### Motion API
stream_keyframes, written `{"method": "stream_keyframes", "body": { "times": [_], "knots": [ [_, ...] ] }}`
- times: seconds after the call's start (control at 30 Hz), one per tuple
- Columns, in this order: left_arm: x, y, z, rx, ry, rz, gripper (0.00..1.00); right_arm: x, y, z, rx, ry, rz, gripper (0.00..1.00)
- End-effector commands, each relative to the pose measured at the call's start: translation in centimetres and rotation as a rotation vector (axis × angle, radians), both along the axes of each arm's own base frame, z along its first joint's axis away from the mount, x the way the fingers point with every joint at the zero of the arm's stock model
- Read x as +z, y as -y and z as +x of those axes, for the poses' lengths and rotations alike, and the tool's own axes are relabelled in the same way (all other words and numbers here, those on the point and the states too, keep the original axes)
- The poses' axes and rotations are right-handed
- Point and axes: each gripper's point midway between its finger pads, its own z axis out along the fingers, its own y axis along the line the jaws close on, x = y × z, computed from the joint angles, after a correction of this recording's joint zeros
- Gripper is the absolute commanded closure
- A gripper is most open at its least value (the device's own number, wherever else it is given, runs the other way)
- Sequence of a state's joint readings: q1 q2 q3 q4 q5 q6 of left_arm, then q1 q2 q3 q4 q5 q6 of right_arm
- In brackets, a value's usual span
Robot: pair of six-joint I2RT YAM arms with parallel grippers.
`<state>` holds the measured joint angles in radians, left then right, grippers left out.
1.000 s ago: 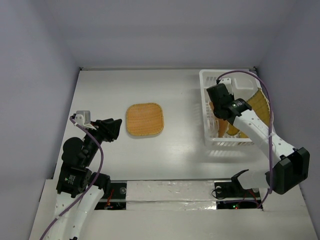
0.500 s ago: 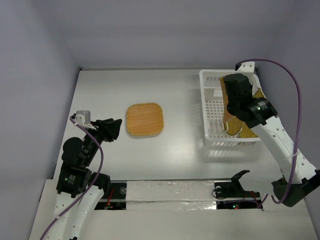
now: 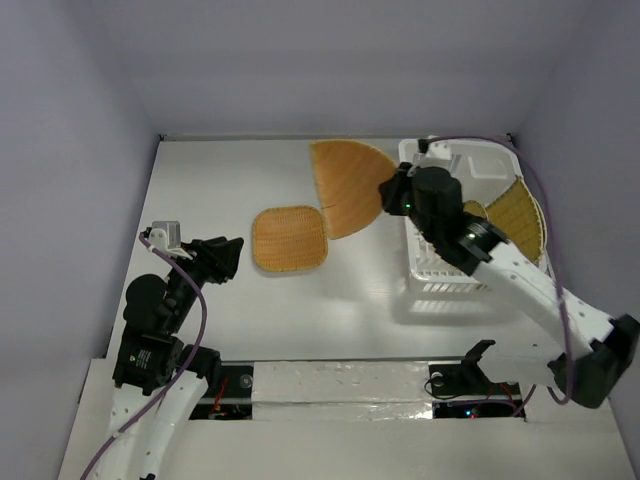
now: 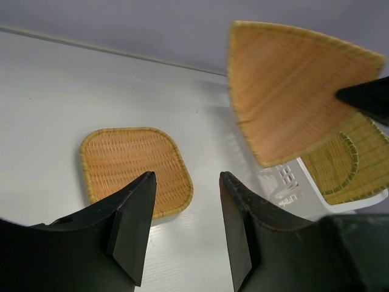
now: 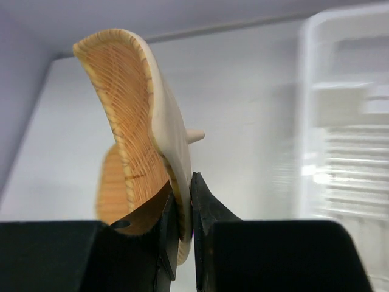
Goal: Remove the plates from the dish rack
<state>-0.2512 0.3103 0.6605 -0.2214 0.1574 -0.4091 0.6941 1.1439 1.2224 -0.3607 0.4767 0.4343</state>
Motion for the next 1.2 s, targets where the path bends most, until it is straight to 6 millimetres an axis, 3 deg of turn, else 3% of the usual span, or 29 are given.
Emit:
{"method": "stream_keyframes", "body": {
  "times": [0.0, 0.03, 0.13, 0.37, 0.4, 0.73, 1.0, 1.13, 1.17],
  "knots": [
    [0.4, 0.2, 0.4, -0.006, 0.022, -0.011, 0.57, 3.3, -10.0, 1.0, 0.277, 0.091, 0.420, 1.00],
    [0.4, 0.2, 0.4, -0.004, 0.019, -0.010, 0.57, 2.1, -11.6, 1.9, 0.281, 0.066, 0.463, 1.00],
    [0.4, 0.1, 0.4, -0.003, 0.019, -0.011, 0.57, -0.5, -14.0, 3.4, 0.275, 0.004, 0.523, 1.00],
    [0.4, 0.0, 0.5, 0.005, 0.021, -0.010, 0.57, -7.0, -17.3, 4.9, 0.264, -0.130, 0.636, 1.00],
    [0.3, 0.0, 0.5, 0.005, 0.019, -0.011, 0.57, -8.7, -17.9, 5.1, 0.259, -0.166, 0.642, 1.00],
    [0.5, 0.0, 0.4, 0.004, 0.023, -0.012, 0.57, -14.9, -19.7, 5.5, 0.253, -0.289, 0.682, 1.00],
    [0.5, 0.0, 0.4, 0.002, 0.026, -0.013, 0.57, -18.3, -20.2, 5.0, 0.253, -0.361, 0.702, 1.00],
    [0.5, 0.0, 0.3, 0.000, 0.027, -0.015, 0.57, -19.6, -20.3, 4.6, 0.258, -0.387, 0.704, 0.90],
    [0.5, 0.0, 0.3, 0.000, 0.027, -0.015, 0.57, -20.0, -20.1, 4.5, 0.250, -0.398, 0.696, 0.82]
  ]
}}
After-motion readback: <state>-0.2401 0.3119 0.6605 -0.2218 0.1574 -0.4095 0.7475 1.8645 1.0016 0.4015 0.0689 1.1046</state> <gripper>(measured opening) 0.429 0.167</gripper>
